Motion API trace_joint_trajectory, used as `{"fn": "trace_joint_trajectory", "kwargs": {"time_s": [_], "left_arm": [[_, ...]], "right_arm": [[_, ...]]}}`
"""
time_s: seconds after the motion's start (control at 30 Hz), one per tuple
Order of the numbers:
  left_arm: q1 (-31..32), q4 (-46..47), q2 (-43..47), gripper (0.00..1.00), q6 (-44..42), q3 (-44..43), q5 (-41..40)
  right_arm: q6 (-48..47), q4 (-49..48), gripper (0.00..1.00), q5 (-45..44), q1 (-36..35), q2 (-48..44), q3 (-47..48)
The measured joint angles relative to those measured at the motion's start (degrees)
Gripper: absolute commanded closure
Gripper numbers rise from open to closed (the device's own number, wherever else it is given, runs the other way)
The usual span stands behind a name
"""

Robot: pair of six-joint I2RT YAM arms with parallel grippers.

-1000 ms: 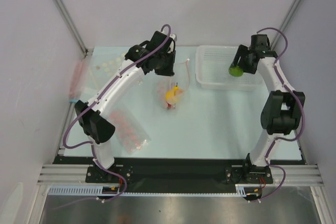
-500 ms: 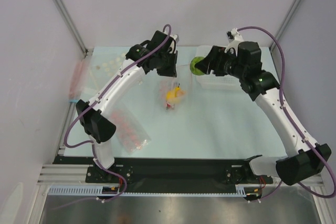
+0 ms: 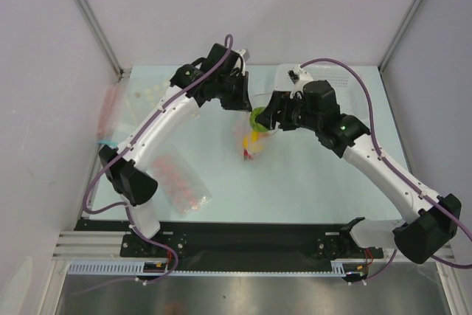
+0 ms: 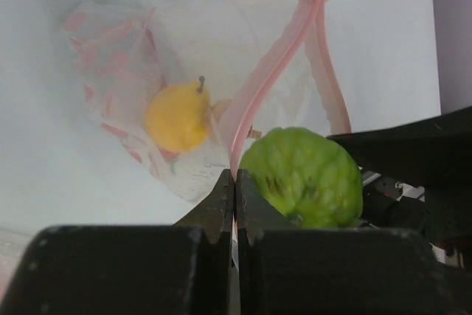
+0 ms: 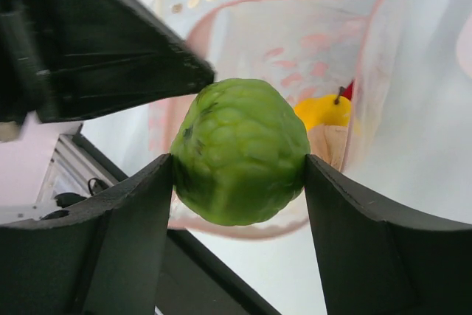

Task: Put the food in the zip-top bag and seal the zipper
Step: Place the fake fruit in the zipper food storage bag.

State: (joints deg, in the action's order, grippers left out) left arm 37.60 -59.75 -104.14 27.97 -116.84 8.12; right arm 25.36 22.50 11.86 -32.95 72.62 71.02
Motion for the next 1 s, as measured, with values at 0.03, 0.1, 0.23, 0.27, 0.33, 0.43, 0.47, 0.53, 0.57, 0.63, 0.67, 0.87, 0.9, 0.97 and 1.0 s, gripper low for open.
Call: {"fn": "trace_joint_trajectory", "kwargs": {"time_s": [0.03, 0.1, 0.23, 0.27, 0.33, 0.43, 0.47, 0.53, 0.57, 0.63, 0.67, 0.87, 0.9, 0.97, 1.0], "left_arm": [[0.0, 0.37, 0.7, 1.0, 0.35, 0.7, 0.09], [0.04, 1.03, 1.97, 1.0, 1.14, 1.84, 1.11], [0.63, 1.4, 3.45, 1.0, 2.14, 2.43, 2.64], [0.76, 1.49, 3.67, 1.0, 2.25, 2.43, 2.91], [0.9, 1.68, 3.93, 1.0, 2.62, 2.45, 3.3], [0.9, 1.79, 3.98, 1.0, 2.67, 2.73, 3.65], [0.9, 1.75, 3.98, 1.0, 2.64, 2.89, 3.63], [0.9, 1.75, 3.98, 1.0, 2.64, 3.13, 3.61], [0.9, 1.75, 3.98, 1.0, 2.62, 3.17, 3.58], [0.9, 1.75, 3.98, 1.0, 2.6, 3.19, 3.56], [0.9, 1.75, 3.98, 1.0, 2.6, 3.19, 3.54], [0.9, 1.77, 3.98, 1.0, 2.6, 3.19, 3.56], [0.9, 1.77, 3.98, 1.0, 2.6, 3.19, 3.56], [0.9, 1.79, 3.98, 1.0, 2.6, 3.19, 3.58], [0.9, 1.79, 3.98, 1.0, 2.6, 3.19, 3.61]], "right_arm": [[0.0, 0.17, 0.66, -0.83, -0.11, 0.02, -0.09], [0.0, 0.37, 0.62, -2.78, -0.31, 0.07, -0.46], [0.0, 1.22, 0.19, -5.51, -0.5, 1.25, -0.46], [0.04, 1.75, 0.17, -6.05, -0.61, 1.55, -0.33], [-0.13, 2.99, 0.16, -7.23, -1.07, 2.03, -0.11], [-0.11, 4.7, 0.19, -8.48, -1.51, 2.01, 0.63], [-0.11, 5.18, 0.2, -8.79, -1.53, 1.99, 1.18], [0.02, 6.95, 0.23, -9.38, -1.62, 1.79, 2.86], [0.09, 7.69, 0.24, -9.68, -1.62, 1.57, 3.82], [0.13, 9.79, 0.28, -10.69, -1.62, 0.98, 5.88], [0.15, 10.78, 0.29, -11.3, -1.62, 0.59, 6.88], [1.44, 16.44, 0.32, -13.94, -1.62, -2.25, 9.09], [1.7, 17.16, 0.34, -14.16, -1.62, -2.43, 8.79], [2.34, 17.92, 0.4, -14.45, -1.62, -2.71, 7.37], [2.71, 18.21, 0.44, -14.47, -1.62, -2.86, 6.34]]}}
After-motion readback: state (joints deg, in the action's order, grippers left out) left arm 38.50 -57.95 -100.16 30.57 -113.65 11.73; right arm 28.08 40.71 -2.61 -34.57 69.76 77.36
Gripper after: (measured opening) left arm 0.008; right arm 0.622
